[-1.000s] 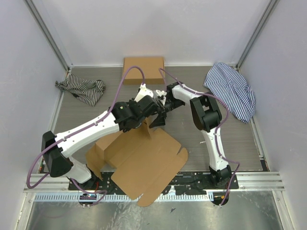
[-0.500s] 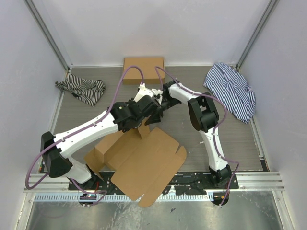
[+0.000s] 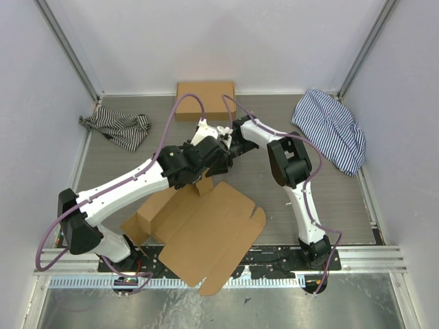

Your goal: Fold the paper box

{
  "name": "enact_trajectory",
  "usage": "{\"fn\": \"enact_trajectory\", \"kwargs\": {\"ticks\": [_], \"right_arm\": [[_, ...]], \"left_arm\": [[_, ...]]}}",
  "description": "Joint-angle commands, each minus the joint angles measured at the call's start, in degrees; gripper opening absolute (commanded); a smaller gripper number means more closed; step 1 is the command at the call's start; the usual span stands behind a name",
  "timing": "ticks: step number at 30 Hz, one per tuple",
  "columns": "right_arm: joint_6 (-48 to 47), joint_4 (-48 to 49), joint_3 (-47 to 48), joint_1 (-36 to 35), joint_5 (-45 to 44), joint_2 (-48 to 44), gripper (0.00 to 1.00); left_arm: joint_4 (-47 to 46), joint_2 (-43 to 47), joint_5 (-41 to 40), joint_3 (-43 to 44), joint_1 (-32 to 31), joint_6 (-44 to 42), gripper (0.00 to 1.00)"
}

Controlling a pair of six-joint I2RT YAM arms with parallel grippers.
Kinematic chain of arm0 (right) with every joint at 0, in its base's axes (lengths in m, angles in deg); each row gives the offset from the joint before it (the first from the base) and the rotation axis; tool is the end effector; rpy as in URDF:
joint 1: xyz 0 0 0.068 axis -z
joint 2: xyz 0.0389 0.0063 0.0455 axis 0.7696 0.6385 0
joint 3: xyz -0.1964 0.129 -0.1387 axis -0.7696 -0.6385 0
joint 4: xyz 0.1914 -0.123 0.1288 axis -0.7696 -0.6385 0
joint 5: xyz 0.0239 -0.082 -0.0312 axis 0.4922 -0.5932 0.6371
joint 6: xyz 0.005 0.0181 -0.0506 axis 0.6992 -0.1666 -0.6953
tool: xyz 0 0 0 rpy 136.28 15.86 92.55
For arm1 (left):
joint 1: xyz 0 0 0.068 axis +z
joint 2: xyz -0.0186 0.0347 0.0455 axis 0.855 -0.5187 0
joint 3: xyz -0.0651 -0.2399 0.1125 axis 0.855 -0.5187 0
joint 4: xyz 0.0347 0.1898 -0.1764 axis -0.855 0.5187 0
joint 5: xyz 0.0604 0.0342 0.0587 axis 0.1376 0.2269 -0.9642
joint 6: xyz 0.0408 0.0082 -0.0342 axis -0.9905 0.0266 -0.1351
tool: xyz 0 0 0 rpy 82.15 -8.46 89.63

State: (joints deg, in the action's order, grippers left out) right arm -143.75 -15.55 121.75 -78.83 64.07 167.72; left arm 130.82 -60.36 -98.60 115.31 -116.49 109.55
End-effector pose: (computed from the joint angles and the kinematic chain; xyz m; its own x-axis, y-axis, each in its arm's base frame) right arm 0.3570 0.2345 0.1616 -0.1235 -0.0739 -0.9896 -0.8688 -0.4738 0.1438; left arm 0.1779 -0.2397 0.3347 -0.6248 0.3915 -0.6756 0.2540 0.9201 0.2982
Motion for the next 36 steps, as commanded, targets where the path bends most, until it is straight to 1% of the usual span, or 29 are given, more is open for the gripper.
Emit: {"fn": "enact_trajectory", "kwargs": {"ticks": [1, 4, 6, 7, 12, 16, 18, 22, 24, 26, 27, 28, 31, 33, 36], "right_arm": [[0.7, -1.2, -1.2, -2.0, 3.2, -3.7, 0.21], [1.1, -1.2, -1.6, -2.0, 3.2, -5.0, 0.13], [1.7, -1.2, -1.4, -2.0, 3.2, -5.4, 0.02], [2.0, -1.2, -1.3, -1.9, 3.2, -5.4, 0.01], [3.0, -1.2, -1.2, 0.5, 3.1, -5.5, 0.01], [2.5, -1.2, -2.5, 6.0, 3.1, -7.3, 0.01], [2.6, -1.2, -2.6, 8.7, 3.2, -8.1, 0.01], [3.5, -1.2, -2.6, 13.0, 3.2, -9.2, 0.01], [4.6, -1.1, -2.4, 15.1, 3.1, -9.5, 0.01], [7.3, -1.1, -1.5, 17.3, 3.1, -9.2, 0.01], [8.5, -1.1, -0.7, 18.2, 3.1, -8.9, 0.01], [10.8, -1.0, 0.2, 19.0, 3.0, -8.1, 0.04], [15.5, -1.0, 1.8, 20.0, 2.4, -6.2, 0.18], [15.0, -1.0, 0.9, 20.2, 1.7, -6.6, 0.34], [13.5, -1.0, -1.3, 20.3, 1.7, -8.7, 0.48]], "left_arm": [[-0.4, 1.9, 0.4, 0.0, 0.1, 1.4, 0.35], [-0.4, 2.1, 0.8, 0.0, 0.0, 1.8, 0.34], [-0.4, 2.3, 0.9, 0.2, 0.0, 2.1, 0.34], [-0.3, 2.4, 0.8, 0.3, 0.1, 2.2, 0.34], [-0.3, 4.6, -0.9, 0.9, 0.1, 2.3, 0.33], [-2.8, 8.2, -2.4, 0.6, 0.1, 0.4, 0.34], [-4.9, 10.4, -3.5, -0.7, 0.1, -0.9, 0.34], [-8.1, 15.1, -8.8, -4.4, 0.3, -3.2, 0.35], [-9.7, 17.3, -9.2, -6.3, 0.7, -3.6, 0.35], [-13.3, 18.4, -8.1, -7.8, 1.1, -3.7, 0.35], [-13.9, 18.7, -7.2, -8.2, 1.3, -3.7, 0.37], [-14.6, 18.6, -6.5, -8.2, 1.3, -3.7, 0.37], [-15.0, 17.3, -4.8, -6.8, 1.3, -4.5, 0.39], [-14.3, 16.3, -4.5, -5.5, 1.2, -5.1, 0.4], [-14.0, 16.2, -4.6, -5.2, 1.3, -5.5, 0.4]]}}
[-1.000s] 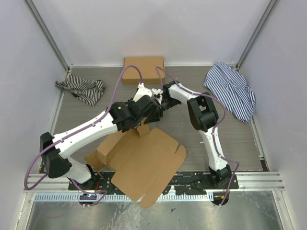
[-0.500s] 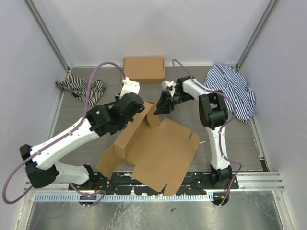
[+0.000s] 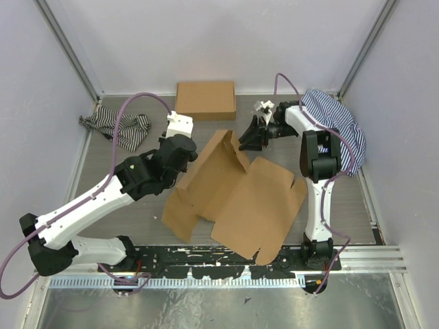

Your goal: Fold the paper box

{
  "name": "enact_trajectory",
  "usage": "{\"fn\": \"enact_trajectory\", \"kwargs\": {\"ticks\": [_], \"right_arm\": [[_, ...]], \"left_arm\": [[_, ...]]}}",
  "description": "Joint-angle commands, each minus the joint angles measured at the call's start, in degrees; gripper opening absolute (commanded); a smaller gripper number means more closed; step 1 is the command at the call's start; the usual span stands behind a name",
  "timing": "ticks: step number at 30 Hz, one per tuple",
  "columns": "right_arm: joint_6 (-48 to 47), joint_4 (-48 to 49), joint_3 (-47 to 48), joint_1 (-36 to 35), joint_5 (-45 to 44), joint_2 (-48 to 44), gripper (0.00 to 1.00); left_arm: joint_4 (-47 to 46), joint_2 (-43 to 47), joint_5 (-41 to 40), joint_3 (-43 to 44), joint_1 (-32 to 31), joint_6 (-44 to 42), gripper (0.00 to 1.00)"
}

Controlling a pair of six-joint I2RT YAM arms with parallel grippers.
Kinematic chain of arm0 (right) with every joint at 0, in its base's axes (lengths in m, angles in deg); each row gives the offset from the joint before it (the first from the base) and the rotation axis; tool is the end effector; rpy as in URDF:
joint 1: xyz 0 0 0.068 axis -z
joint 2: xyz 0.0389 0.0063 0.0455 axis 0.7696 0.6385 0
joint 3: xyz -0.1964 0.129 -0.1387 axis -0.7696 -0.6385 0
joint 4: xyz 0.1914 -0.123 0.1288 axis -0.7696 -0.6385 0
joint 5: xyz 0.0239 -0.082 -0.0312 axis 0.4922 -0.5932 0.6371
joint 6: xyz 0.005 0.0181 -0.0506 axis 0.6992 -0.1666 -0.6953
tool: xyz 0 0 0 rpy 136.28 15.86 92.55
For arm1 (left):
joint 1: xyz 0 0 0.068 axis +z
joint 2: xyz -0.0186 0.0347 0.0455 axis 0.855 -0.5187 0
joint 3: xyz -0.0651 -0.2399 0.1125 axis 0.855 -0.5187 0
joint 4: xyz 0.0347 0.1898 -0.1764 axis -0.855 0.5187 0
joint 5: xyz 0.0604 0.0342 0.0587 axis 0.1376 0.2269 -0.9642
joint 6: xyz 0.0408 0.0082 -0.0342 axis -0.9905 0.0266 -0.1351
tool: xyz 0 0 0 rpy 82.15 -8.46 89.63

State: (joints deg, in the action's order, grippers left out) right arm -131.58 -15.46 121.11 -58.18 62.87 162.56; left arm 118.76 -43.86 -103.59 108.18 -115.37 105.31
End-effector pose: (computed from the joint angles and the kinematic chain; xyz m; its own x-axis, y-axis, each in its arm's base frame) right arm 0.4095 0.0925 0.1946 -0.2664 -0.0641 -0.9617 -0.9529 -0.1324 0.2728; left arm 0.1528 -0.1869 0.3835 -0.4289 0.2032 -0.8802 0.1632 0.9758 0.1457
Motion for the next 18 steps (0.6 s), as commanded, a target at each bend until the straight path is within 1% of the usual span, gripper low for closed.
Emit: {"fn": "enact_trajectory", "kwargs": {"ticks": [1, 3, 4, 5, 10, 16, 18], "right_arm": [[1.4, -1.1, -0.6, -0.3, 2.6, -4.3, 0.52], [2.5, -1.1, 0.4, -0.2, 2.4, -5.2, 0.57], [3.1, -1.1, 1.1, -0.1, 2.3, -5.5, 0.63], [3.7, -1.1, 1.9, -0.1, 1.9, -5.8, 0.66], [5.7, -1.0, 5.8, 0.2, 0.7, -7.0, 0.68], [8.9, -1.2, 11.1, 2.8, 4.2, -7.0, 0.7], [10.0, -1.2, 12.4, 3.3, 4.3, -8.0, 0.75]], "left_arm": [[-2.2, 0.0, 0.4, 1.6, 0.2, -1.3, 0.4], [-2.4, 0.9, 0.3, 0.9, 0.2, -1.4, 0.4], [-2.4, 1.3, 0.1, 0.7, 0.1, -1.3, 0.4], [-2.3, 1.6, -0.1, 0.5, 0.2, -1.2, 0.4], [-1.6, 2.8, -1.2, -0.1, 0.1, -1.2, 0.4], [-1.0, 4.2, -3.0, -1.5, 0.3, -0.9, 0.4], [-1.3, 4.7, -3.1, -2.0, 0.3, -0.3, 0.41]]}}
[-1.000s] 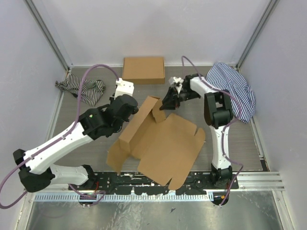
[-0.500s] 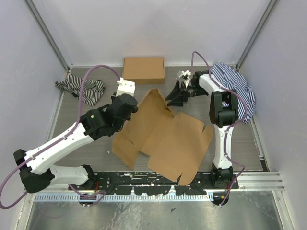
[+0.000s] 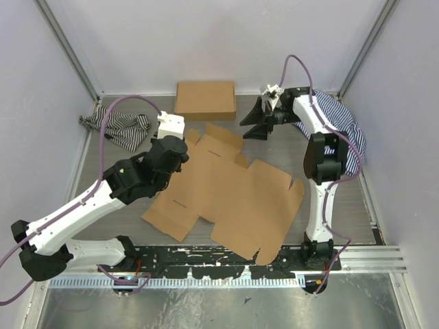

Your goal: Fold the paper box

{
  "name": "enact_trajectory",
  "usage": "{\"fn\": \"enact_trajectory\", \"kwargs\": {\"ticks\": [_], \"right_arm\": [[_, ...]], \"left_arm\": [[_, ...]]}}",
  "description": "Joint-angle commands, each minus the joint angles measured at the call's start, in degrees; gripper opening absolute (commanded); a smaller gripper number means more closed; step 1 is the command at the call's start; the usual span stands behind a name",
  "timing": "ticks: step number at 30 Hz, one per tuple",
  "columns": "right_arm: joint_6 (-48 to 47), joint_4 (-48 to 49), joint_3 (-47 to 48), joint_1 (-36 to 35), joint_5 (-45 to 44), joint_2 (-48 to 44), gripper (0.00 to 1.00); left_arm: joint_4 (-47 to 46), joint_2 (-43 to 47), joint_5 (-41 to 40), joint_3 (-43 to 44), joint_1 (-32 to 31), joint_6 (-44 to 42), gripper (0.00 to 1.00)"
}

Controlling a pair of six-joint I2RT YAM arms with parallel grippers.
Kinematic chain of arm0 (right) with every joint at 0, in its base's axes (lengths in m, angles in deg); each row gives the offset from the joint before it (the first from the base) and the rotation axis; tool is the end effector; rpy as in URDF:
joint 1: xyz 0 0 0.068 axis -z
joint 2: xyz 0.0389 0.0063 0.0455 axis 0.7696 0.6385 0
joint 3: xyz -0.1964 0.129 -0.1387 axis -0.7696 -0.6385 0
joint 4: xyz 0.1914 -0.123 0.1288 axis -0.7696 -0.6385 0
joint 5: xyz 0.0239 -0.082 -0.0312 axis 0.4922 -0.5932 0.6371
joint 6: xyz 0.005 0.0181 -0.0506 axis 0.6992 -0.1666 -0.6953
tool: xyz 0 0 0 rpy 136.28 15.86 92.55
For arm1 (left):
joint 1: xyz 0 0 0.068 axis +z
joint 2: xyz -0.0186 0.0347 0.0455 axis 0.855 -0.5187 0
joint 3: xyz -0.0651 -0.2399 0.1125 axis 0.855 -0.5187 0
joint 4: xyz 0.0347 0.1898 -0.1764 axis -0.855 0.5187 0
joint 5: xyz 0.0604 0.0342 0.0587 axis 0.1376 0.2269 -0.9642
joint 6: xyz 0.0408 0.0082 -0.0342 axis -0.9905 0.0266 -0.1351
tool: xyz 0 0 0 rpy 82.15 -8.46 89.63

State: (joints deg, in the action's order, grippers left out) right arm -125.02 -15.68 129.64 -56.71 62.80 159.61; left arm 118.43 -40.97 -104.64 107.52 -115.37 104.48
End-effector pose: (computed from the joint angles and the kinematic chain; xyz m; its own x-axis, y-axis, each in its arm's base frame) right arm 0.4200 0.0829 0.2505 -0.1886 -0.0495 -0.9808 -0.9754 -0.1069 0.1930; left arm 0.1458 -0.1754 0.3914 -0.3993 0.1837 -0.8982 0.1503 0.9796 0.1335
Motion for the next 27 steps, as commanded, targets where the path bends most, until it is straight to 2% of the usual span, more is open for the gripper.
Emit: {"fn": "enact_trajectory", "kwargs": {"ticks": [1, 4, 7, 9, 10, 11, 12, 13, 14, 15, 16, 17, 19, 20, 21, 23, 24, 25, 27], "right_arm": [[3.8, -1.0, 4.3, 2.1, 4.3, -6.1, 0.77], [4.4, -1.0, 5.2, 3.3, 4.3, -11.2, 0.81], [8.5, -1.0, 11.0, 4.5, 4.3, -15.1, 0.83], [15.6, 0.8, 18.7, 4.5, 4.5, -17.0, 0.87], [24.6, 7.0, 21.3, 3.8, 4.5, -18.6, 0.89], [37.8, 18.6, 20.5, 2.2, 4.5, -21.6, 0.91], [53.9, 37.6, 15.1, -0.3, 4.5, -25.7, 0.96], [73.6, 60.4, 7.9, -3.6, 3.4, -30.5, 1.0], [93.2, 89.5, -0.6, -6.1, -2.1, -34.5, 1.0], [113.7, 112.1, -6.3, -7.5, -8.1, -37.5, 1.0], [119.6, 122.6, -6.7, -7.6, -12.2, -38.5, 1.0], [119.0, 120.0, -0.9, -7.4, -15.7, -37.6, 1.0], [110.0, 92.9, 17.6, -5.7, -30.7, -32.6, 1.0], [107.7, 84.8, 22.9, -5.3, -40.2, -30.9, 1.0], [107.8, 82.3, 22.9, -4.4, -49.4, -31.1, 1.0], [106.5, 84.3, 12.2, -4.0, -68.5, -36.1, 1.0], [103.5, 88.1, 5.7, -4.0, -75.3, -39.4, 1.0], [100.0, 90.1, 0.0, -4.2, -82.1, -40.9, 1.0], [95.9, 88.9, -5.3, -4.1, -88.1, -40.1, 1.0]], "left_arm": [[-1.4, 2.1, -1.8, -1.7, 0.3, 0.7, 0.4], [-3.2, 2.6, -0.5, -2.5, 0.7, 1.0, 0.41], [-5.0, 2.1, 1.4, -1.9, 0.7, 0.3, 0.41], [-6.8, 2.1, 4.1, -1.4, 0.8, -1.5, 0.41], [-8.0, 2.5, 5.4, -1.3, 0.7, -2.3, 0.41], [-9.5, 3.0, 6.3, -1.4, 0.8, -2.9, 0.41], [-10.6, 3.7, 6.7, -1.5, 0.8, -3.3, 0.41], [-11.9, 4.3, 6.4, -1.7, 0.8, -3.8, 0.41], [-12.7, 5.0, 6.0, -1.7, 0.7, -4.5, 0.41], [-13.2, 5.5, 5.0, -1.6, 0.8, -5.1, 0.41], [-13.3, 5.9, 4.1, -1.2, 0.8, -5.8, 0.42], [-13.1, 6.2, 3.5, -0.8, 0.9, -6.4, 0.42], [-12.1, 6.7, 2.8, 0.3, 0.9, -7.5, 0.43], [-11.3, 6.9, 2.6, 0.9, 0.9, -7.6, 0.43], [-10.6, 7.1, 2.3, 1.2, 0.9, -7.4, 0.44], [-9.7, 8.0, 1.7, 1.1, 0.8, -6.2, 0.45], [-9.4, 8.7, 1.3, 0.7, 0.8, -5.4, 0.47], [-9.1, 9.2, 1.0, 0.0, 0.9, -4.6, 0.5], [-8.2, 9.8, 0.3, -1.2, 1.0, -2.4, 0.55]]}}
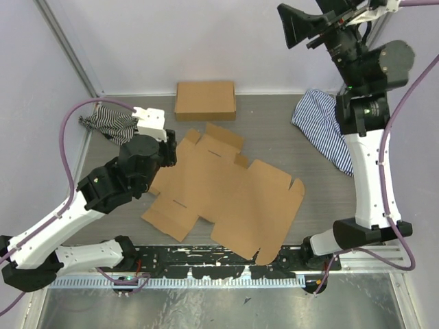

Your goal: Fold the paper box

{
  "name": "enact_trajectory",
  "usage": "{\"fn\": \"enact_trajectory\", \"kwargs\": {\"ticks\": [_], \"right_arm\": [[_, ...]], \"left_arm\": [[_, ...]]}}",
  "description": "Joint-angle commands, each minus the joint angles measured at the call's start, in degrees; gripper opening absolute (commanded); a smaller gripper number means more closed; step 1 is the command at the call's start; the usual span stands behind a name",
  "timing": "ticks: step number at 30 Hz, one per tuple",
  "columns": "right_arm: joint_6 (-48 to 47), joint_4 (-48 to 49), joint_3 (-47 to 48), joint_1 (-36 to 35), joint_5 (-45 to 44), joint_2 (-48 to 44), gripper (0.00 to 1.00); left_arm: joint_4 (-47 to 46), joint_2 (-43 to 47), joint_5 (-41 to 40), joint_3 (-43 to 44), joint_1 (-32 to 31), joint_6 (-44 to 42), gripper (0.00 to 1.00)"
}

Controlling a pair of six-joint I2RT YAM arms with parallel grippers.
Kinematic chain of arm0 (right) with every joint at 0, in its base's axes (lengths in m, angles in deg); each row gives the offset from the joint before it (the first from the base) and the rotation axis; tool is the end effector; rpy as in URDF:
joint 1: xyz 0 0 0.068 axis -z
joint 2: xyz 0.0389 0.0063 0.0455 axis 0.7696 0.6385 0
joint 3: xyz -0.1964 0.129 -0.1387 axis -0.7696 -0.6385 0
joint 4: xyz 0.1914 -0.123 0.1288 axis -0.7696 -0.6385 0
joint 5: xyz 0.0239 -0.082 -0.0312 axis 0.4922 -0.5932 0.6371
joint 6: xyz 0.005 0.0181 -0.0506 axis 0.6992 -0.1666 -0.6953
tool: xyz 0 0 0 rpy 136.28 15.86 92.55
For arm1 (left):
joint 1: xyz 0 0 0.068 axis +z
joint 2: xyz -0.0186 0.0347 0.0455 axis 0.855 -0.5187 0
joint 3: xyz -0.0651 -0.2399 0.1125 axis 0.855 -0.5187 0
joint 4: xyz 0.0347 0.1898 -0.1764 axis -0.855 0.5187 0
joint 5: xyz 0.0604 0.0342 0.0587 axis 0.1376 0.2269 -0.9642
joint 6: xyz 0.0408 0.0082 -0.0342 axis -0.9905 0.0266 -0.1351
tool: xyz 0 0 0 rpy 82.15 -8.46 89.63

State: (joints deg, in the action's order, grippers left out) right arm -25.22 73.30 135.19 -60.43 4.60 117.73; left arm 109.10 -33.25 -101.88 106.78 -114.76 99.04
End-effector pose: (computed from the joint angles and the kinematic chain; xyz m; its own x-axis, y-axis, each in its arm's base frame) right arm 0.2429 0.0615 0.6327 0.4803 0.3107 -0.8202 -0.6747 0.7284 -0.1191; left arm 0.1297 -0.1493 0.4269 -0.2488 0.0536 -0.9671 0.2033 0.9791 0.0020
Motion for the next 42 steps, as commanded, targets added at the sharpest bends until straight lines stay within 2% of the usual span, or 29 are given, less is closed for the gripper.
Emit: {"fn": "enact_trajectory", "kwargs": {"ticks": [1, 3, 5, 7, 8, 9, 10, 11, 13, 14, 15, 16, 17, 18, 19, 20, 21, 22, 23, 24, 26, 28, 30, 31, 34, 37, 39, 40, 42], "right_arm": [[-6.2, -3.7, -10.3, -0.3, -29.4, 4.1, 1.0], [-3.5, -14.0, -6.2, -0.1, -27.5, 10.0, 1.0], [6.6, -17.5, -4.6, 1.6, -11.4, 14.8, 1.0], [21.8, -1.3, -10.0, 5.4, 13.7, 17.7, 0.95], [38.2, 19.8, -17.3, 7.3, 20.8, 19.3, 0.73], [54.5, 41.1, -22.5, 9.2, 20.4, 22.0, 0.45], [67.4, 56.8, -25.7, 10.7, 16.8, 25.2, 0.21], [75.8, 63.5, -24.2, 12.0, 15.1, 29.4, 0.03], [79.6, 60.9, -16.0, 13.4, 20.7, 36.9, 0.01], [72.3, 52.8, -14.1, 13.3, 23.5, 37.1, 0.01], [57.0, 36.0, -13.3, 12.8, 23.4, 34.5, 0.01], [36.8, 11.5, -10.5, 11.7, 15.8, 30.1, 0.01], [18.3, -8.1, -5.7, 8.6, 0.6, 26.4, 0.01], [4.9, -19.2, -2.0, 3.9, -17.2, 24.0, 0.01], [-5.2, -22.2, -1.2, -1.0, -37.0, 22.1, 0.01], [-12.5, -19.4, -2.8, -4.8, -52.1, 20.7, 0.1], [-16.5, -14.9, -5.2, -6.3, -57.4, 19.2, 0.62], [-16.7, -12.3, -6.9, -5.9, -55.4, 18.2, 0.94], [-13.6, -11.8, -7.4, -3.7, -46.5, 17.8, 0.99], [-8.7, -11.2, -7.2, 0.1, -21.2, 18.4, 1.0], [6.9, -5.7, -3.2, 7.5, 9.6, 24.4, 1.0], [15.8, -11.9, 10.9, 9.9, 22.4, 36.0, 1.0], [4.5, -29.9, 28.3, 9.1, 18.3, 44.3, 1.0], [0.1, -33.1, 28.7, 7.7, 13.0, 44.0, 1.0], [-8.0, -30.7, 13.7, 3.4, -10.9, 34.5, 1.0], [-16.0, -29.6, 9.0, -3.7, -42.4, 29.3, 1.0], [-15.8, -23.8, 5.9, -7.9, -53.6, 26.1, 1.0], [-10.0, -23.1, 4.2, -9.2, -55.0, 24.3, 1.0], [-8.7, -23.4, -0.3, -9.4, -29.3, 17.6, 0.94]], "left_arm": [[2.6, 2.0, -2.2, -0.7, 0.6, 4.4, 0.57], [5.5, 1.8, -0.9, -1.0, 1.3, 7.6, 0.59], [7.5, 1.8, 2.9, -1.4, 3.0, 10.9, 0.6], [5.7, 2.2, 7.9, -3.3, 5.6, 12.6, 0.62], [4.0, 2.5, 10.7, -4.3, 7.6, 13.1, 0.63], [2.3, 2.4, 13.9, -5.2, 10.2, 13.6, 0.64], [1.1, 2.0, 17.7, -5.6, 13.4, 14.3, 0.64], [1.0, 1.1, 21.4, -5.4, 16.6, 15.1, 0.63], [1.5, -1.3, 27.0, -4.0, 23.1, 15.9, 0.58], [1.4, -2.3, 27.9, -3.3, 24.3, 15.8, 0.56], [1.4, -3.3, 28.0, -2.6, 25.9, 15.3, 0.55], [0.9, -4.0, 27.4, -2.2, 26.7, 14.7, 0.55], [0.1, -4.6, 26.7, -1.9, 27.8, 14.4, 0.54], [-0.6, -5.4, 26.9, -1.6, 29.0, 14.3, 0.54], [-1.2, -6.1, 27.3, -1.2, 30.2, 14.2, 0.54], [-1.5, -7.0, 28.0, -0.8, 31.6, 14.1, 0.54], [-1.4, -7.9, 28.6, -0.3, 32.8, 14.0, 0.54], [-1.5, -8.7, 29.0, 0.2, 34.0, 13.8, 0.54], [-1.5, -9.5, 29.8, 0.5, 35.4, 13.8, 0.55], [-1.6, -10.1, 31.0, 0.3, 36.8, 13.9, 0.55], [-3.2, -11.0, 34.7, -1.5, 40.6, 14.5, 0.55], [-4.9, -11.2, 39.3, -4.6, 45.1, 16.2, 0.51], [-6.5, -10.8, 42.5, -7.6, 47.9, 16.9, 0.48], [-6.8, -10.3, 42.7, -8.8, 48.4, 16.9, 0.48], [-7.3, -8.8, 42.2, -11.7, 48.7, 16.3, 0.47], [-6.8, -8.2, 41.6, -12.6, 48.7, 15.0, 0.47], [-6.1, -8.2, 41.4, -12.4, 48.9, 14.3, 0.47], [-6.0, -8.2, 41.5, -12.3, 48.9, 14.0, 0.47], [-6.1, -8.1, 41.6, -12.2, 48.9, 13.7, 0.47]]}}
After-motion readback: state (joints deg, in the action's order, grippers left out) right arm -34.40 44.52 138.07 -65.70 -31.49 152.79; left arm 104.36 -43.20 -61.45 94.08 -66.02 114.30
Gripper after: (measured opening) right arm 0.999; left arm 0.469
